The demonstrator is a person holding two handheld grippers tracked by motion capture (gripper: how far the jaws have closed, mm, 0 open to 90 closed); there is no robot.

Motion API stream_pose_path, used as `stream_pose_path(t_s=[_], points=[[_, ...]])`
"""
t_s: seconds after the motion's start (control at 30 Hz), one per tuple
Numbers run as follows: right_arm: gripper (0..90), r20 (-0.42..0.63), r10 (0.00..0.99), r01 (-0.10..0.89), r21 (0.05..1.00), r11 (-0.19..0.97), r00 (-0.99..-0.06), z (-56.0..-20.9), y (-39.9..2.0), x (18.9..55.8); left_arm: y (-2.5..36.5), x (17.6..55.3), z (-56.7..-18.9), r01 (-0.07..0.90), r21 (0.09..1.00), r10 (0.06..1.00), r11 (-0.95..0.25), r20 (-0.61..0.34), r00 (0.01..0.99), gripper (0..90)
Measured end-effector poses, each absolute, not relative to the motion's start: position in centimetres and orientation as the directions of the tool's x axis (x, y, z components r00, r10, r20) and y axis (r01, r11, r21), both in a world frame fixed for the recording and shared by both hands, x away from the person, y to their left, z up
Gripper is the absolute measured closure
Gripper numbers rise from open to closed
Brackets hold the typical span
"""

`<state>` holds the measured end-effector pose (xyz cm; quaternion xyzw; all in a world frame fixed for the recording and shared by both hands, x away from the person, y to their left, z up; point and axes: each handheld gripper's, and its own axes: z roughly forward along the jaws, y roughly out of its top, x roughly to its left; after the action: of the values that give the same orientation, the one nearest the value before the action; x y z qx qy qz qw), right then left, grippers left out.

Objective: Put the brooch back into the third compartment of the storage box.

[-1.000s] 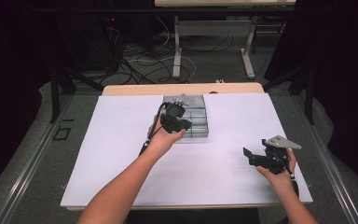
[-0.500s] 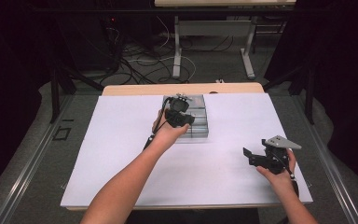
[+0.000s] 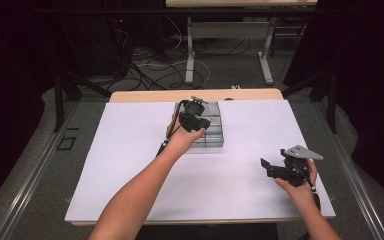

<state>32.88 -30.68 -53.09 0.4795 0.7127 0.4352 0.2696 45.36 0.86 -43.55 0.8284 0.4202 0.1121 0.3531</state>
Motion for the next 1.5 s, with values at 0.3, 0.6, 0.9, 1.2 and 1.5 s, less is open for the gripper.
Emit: stream_pose_path(t_s=[0.3,0.6,0.9,1.2,1.5], points=[[14.4,0.032,0.92,0.451,0.878,0.162,-0.391,-53.1,-30.7,32.9,0.6,46.2,-43.6,0.599,0.695,0.779,-0.399,-0.088,0.621,80.2],[14.4,0.036,0.92,0.456,0.876,0.16,-0.391,-53.2,-30.6,33.0,0.3,47.4,-43.9,0.606,0.703,0.8,-0.372,-0.088,0.593,80.2],[14.4,0.053,0.92,0.462,0.875,0.144,-0.388,-53.4,-30.8,33.0,0.3,48.4,-44.5,0.597,0.705,0.8,-0.382,-0.07,0.595,80.2],[14.4,0.054,0.918,0.462,0.875,0.146,-0.392,-53.4,-30.7,33.1,0.2,49.0,-45.0,0.594,0.706,0.808,-0.385,-0.054,0.587,80.2],[14.4,0.052,0.92,0.461,0.875,0.146,-0.389,-53.4,-30.6,33.1,-0.5,49.3,-45.0,0.568,0.721,0.806,-0.397,-0.023,0.592,80.2]])
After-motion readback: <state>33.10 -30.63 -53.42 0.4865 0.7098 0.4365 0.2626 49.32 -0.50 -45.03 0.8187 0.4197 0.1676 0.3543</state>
